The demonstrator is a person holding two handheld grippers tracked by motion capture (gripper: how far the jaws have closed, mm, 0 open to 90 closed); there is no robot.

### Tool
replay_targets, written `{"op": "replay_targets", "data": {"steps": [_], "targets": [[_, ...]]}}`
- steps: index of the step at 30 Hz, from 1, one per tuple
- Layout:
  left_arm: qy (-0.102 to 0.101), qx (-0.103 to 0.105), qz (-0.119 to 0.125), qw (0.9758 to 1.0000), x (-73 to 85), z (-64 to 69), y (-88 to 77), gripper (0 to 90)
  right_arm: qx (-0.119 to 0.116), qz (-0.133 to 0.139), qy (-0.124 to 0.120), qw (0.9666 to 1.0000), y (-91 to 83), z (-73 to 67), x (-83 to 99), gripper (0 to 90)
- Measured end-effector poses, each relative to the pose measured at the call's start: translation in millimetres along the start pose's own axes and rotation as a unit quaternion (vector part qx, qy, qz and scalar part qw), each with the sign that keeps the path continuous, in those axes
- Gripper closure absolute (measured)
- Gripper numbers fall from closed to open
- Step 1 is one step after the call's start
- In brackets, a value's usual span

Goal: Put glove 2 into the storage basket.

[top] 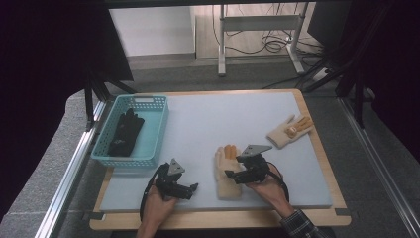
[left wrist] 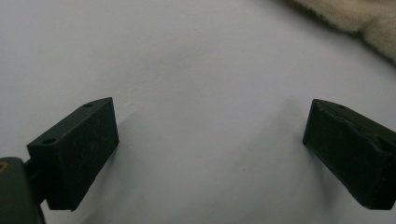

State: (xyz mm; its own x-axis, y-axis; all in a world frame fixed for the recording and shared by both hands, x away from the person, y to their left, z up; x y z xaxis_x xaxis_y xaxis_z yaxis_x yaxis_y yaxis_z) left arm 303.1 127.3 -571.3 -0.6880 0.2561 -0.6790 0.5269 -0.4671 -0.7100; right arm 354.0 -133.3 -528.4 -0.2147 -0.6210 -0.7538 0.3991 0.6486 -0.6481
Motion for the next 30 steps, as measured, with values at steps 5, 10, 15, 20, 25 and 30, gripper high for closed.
{"op": "replay_targets", "data": {"steps": [5, 10, 15, 20, 25, 30], "targets": [[0.000, 0.000, 0.000, 1.0000, 0.0, 0.0, 0.1, 3.6, 0.025, -0.004, 0.023, 0.9994, -14.5, 25.1, 5.8, 37.3], [0.000, 0.000, 0.000, 1.0000, 0.0, 0.0, 0.1, 3.6, 0.045, -0.013, 0.037, 0.9982, -19.2, 43.1, 14.6, 41.1], [-0.001, 0.000, 0.000, 1.0000, 0.0, 0.0, 0.1, 3.7, 0.088, -0.011, 0.062, 0.9941, -33.2, 78.3, 29.4, 41.1], [-0.001, 0.000, 0.000, 1.0000, 0.0, 0.0, 0.1, 3.6, 0.114, -0.013, 0.075, 0.9906, -44.9, 101.1, 38.8, 41.1], [-0.002, 0.000, 0.001, 1.0000, -0.1, 0.1, 0.2, 3.6, 0.159, -0.025, 0.095, 0.9824, -62.1, 131.3, 49.5, 43.1], [-0.001, 0.000, 0.000, 1.0000, -0.1, -0.1, 0.1, 3.6, 0.202, -0.031, 0.117, 0.9718, -78.8, 162.4, 56.6, 49.7]]}}
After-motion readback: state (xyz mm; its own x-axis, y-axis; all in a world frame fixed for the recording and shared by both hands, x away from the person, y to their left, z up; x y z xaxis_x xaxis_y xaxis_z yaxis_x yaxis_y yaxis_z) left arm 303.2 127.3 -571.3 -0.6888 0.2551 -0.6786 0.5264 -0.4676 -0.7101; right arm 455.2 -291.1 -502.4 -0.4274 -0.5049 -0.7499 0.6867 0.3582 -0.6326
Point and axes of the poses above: each handheld gripper's, and its own axes: y roughly forward along the jaws, x roughly out of its underside, z roughly to its right, the point moved 3 cm from there along y, roughly forward along the jaws, and after that the axes turned 13 degrees about -y, right-handed, at the moved point
